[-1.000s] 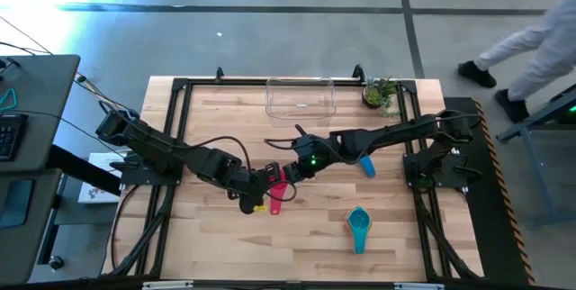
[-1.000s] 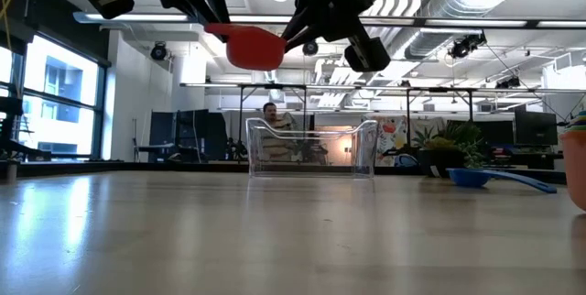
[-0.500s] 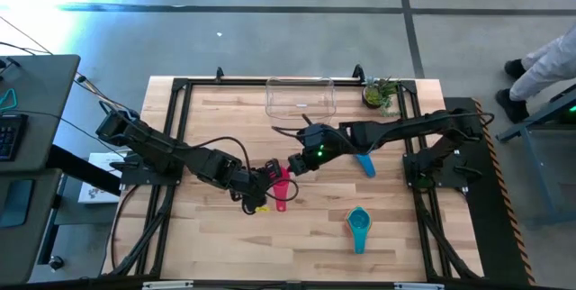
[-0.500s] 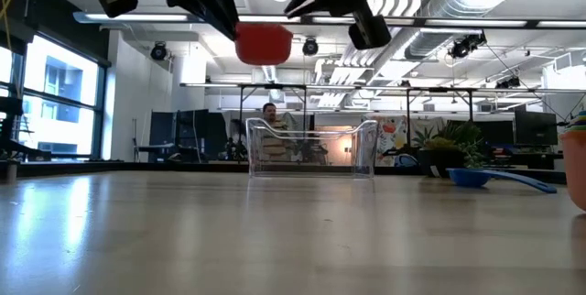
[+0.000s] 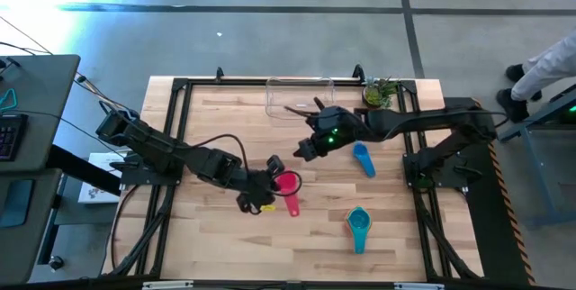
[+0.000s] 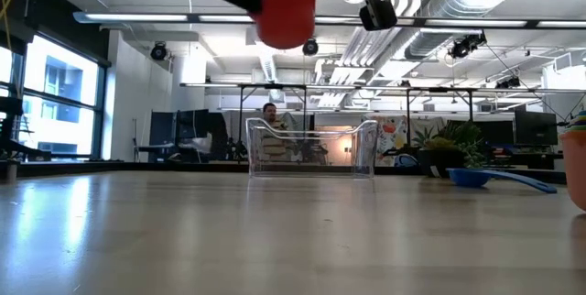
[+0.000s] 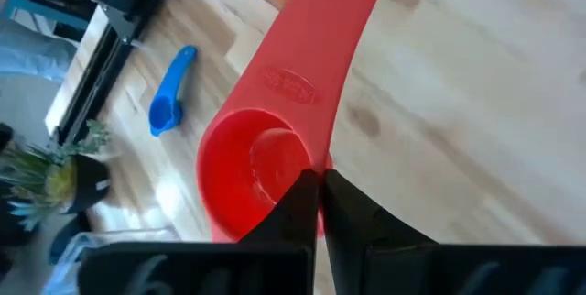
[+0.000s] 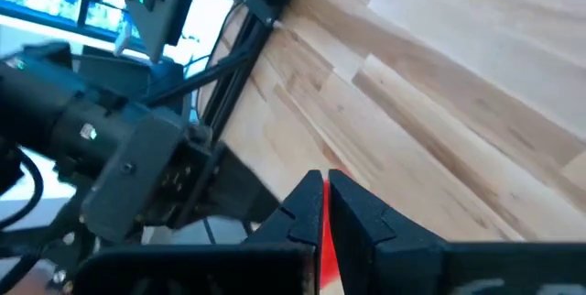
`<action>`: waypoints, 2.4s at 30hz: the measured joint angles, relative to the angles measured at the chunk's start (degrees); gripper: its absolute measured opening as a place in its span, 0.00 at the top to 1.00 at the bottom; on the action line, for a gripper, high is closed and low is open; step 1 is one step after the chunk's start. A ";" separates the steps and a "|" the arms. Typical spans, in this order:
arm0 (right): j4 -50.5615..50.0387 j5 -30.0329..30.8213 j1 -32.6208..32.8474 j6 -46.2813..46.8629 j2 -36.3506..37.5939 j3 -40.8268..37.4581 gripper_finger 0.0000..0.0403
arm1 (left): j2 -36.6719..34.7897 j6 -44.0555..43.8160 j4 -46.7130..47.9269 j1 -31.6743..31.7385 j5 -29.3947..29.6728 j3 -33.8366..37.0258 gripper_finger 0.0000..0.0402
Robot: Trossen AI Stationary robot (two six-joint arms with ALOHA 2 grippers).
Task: Nest measuring cups in basket
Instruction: Stack the red measuring cup on top of the other sky blue measuring cup
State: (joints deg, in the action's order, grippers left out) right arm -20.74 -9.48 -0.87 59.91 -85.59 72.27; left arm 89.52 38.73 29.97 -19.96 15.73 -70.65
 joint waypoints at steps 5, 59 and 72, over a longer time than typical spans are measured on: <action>-0.06 0.38 -0.80 -0.93 0.62 0.00 0.97 | 1.81 -4.28 -1.43 0.06 -1.32 -0.15 1.00; -2.56 0.34 -0.71 -1.47 0.51 0.00 0.97 | 19.74 -10.34 -7.14 0.83 -10.67 -0.09 0.98; -2.51 0.34 -0.69 -1.45 0.51 0.00 0.97 | 19.74 -14.67 -6.91 2.33 -14.26 -0.09 0.93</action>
State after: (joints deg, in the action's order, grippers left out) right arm -23.24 -9.15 -1.56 58.46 -85.08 72.27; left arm 109.25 24.06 23.05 -17.64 1.48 -70.74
